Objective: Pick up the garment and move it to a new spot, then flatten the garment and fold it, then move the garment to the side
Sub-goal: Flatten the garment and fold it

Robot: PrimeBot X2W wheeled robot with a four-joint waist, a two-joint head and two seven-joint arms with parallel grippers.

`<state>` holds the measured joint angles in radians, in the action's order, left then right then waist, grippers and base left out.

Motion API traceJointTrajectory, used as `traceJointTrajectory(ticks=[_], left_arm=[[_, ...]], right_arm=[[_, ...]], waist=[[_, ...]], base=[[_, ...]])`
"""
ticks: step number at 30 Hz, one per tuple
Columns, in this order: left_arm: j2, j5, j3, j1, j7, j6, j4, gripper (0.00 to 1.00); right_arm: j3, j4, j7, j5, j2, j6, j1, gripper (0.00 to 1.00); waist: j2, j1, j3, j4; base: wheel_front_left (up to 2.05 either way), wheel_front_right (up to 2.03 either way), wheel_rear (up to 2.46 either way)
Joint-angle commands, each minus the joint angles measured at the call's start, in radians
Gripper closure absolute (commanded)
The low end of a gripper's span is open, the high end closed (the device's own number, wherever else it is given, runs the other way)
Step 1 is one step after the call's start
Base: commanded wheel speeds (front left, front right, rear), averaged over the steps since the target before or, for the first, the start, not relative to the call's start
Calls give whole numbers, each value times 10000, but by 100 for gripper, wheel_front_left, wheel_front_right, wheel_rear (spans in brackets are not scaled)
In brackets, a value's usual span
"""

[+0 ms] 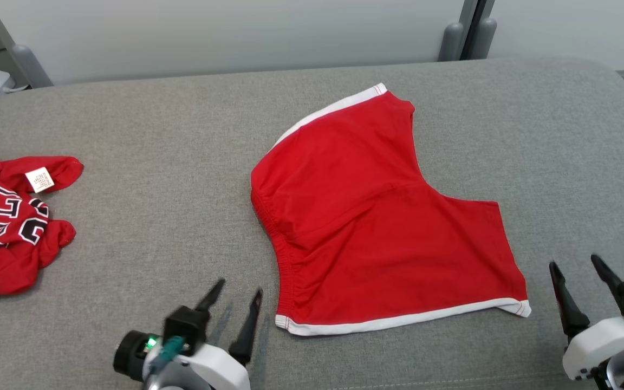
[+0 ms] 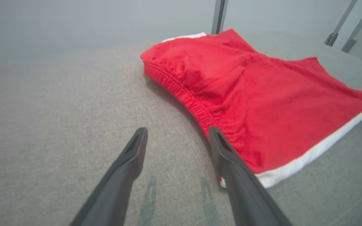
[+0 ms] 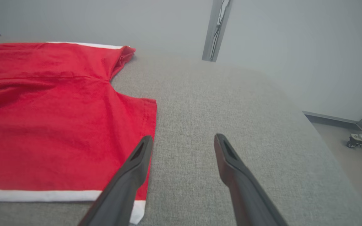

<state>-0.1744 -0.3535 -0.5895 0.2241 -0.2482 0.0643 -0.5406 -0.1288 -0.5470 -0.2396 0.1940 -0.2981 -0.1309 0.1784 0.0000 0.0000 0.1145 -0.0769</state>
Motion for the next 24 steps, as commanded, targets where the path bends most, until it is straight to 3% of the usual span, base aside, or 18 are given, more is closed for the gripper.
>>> traceJointTrajectory(ticks=[1, 6, 14, 16, 24], left_arm=[[-67, -288, 795, -32, -128, 165, 835, 0], [196, -256, 2476, -1088, -132, 555, 3180, 0], [1198, 688, 4626, -2403, -134, 712, 5886, 0], [1229, 1184, 4633, -2651, -134, 719, 6184, 0], [1239, 1242, 4348, -3259, -135, 729, 6119, 0]], right_arm=[[44, 532, -189, 51, -79, 2, -67, 0], [614, 2245, -217, -131, 604, 2, -427, 0], [-91, 4103, -220, -28, 1207, 2, -1158, 0], [-112, 4270, -220, 193, 1316, 2, -1360, 0], [-275, 4525, -221, 676, 1321, 2, -1922, 0]], waist=[[0, 0, -104, 14], [0, 0, -449, 80], [0, 0, -1145, 91], [0, 0, -1250, 102], [0, 0, -1508, 31]], base=[[0, 0, 0], [0, 0, 0], [0, 0, 0], [0, 0, 0], [0, 0, 0]])
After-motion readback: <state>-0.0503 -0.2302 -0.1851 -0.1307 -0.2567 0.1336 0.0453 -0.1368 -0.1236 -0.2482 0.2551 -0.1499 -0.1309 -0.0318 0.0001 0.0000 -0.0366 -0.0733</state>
